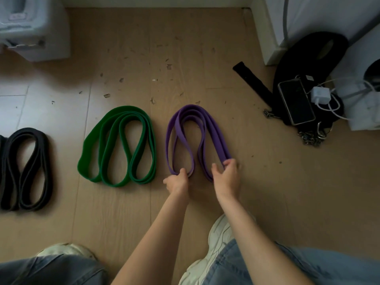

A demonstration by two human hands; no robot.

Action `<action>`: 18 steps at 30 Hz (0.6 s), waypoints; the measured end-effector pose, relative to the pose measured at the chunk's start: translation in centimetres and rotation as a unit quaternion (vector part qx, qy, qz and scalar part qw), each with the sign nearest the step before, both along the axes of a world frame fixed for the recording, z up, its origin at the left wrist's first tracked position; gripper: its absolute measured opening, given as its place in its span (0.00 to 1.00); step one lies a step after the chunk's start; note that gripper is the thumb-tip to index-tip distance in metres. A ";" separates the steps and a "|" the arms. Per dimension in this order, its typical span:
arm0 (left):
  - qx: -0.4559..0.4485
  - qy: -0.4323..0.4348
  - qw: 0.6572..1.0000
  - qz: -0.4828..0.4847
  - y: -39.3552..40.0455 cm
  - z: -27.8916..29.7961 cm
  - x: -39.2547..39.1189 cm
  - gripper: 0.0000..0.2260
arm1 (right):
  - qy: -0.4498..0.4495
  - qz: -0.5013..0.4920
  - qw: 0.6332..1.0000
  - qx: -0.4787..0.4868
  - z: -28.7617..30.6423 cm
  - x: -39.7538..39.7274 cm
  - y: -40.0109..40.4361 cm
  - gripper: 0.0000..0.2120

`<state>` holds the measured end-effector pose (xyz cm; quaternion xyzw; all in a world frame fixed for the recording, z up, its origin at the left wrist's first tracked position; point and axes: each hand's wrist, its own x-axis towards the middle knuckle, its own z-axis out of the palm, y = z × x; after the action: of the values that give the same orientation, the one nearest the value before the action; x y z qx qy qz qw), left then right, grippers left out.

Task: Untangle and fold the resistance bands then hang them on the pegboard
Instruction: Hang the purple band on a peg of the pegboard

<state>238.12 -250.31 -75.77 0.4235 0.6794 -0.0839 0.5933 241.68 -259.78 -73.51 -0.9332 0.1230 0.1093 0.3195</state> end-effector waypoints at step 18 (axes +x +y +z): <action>-0.036 -0.093 0.986 0.130 0.6 0.3 0.7 0.23 | 0.143 -0.271 0.914 0.266 -2.2 0.5 -0.5 0.16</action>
<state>238.82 -249.76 -75.47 0.3156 0.6674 0.0095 0.6745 242.21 -260.29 -75.76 -0.7188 0.3822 0.1795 0.5522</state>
